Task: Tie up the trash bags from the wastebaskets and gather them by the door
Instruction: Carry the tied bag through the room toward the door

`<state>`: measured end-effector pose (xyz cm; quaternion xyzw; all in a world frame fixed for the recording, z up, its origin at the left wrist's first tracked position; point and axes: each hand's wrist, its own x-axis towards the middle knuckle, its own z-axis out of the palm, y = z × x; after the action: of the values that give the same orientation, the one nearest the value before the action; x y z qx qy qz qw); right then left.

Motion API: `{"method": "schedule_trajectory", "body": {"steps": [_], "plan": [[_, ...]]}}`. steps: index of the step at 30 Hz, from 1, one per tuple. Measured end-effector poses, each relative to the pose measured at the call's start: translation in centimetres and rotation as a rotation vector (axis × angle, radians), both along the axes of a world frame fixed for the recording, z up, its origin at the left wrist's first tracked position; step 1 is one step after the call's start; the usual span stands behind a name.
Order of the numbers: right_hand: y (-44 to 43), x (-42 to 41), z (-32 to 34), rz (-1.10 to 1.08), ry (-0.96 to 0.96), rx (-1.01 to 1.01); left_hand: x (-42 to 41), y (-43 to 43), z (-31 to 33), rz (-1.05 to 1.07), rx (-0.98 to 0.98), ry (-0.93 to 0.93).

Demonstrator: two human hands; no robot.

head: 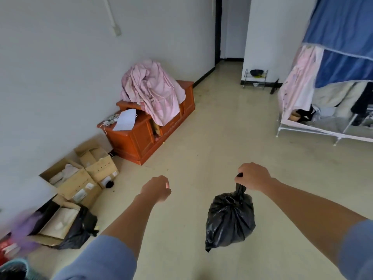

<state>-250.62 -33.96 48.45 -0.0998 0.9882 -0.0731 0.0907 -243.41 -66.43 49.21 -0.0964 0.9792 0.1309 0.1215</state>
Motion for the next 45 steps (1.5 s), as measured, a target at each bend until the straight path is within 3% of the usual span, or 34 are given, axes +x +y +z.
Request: {"method": "schedule_trajectory", "body": {"steps": [6,13,28,34,45], "plan": [[-2.1,-13.6,2.3,-0.097,0.001,-0.048,-17.2,-1.5,2.4,-0.096,0.022,0.010],[-2.6,-32.7,0.3,-0.132,-0.020,-0.078,-37.9,-0.5,0.5,-0.194,0.024,-0.024],[-3.3,-78.0,0.6,-0.088,-0.069,-0.069,-82.4,-2.2,0.8,-0.152,0.017,-0.054],[-3.5,-96.3,-0.7,-0.181,-0.047,-0.055,-101.4,-3.6,-0.7,-0.237,0.014,-0.033],[-3.1,-125.0,2.1,-0.303,-0.009,-0.082,-135.3,-1.7,2.7,-0.397,0.024,-0.010]]}}
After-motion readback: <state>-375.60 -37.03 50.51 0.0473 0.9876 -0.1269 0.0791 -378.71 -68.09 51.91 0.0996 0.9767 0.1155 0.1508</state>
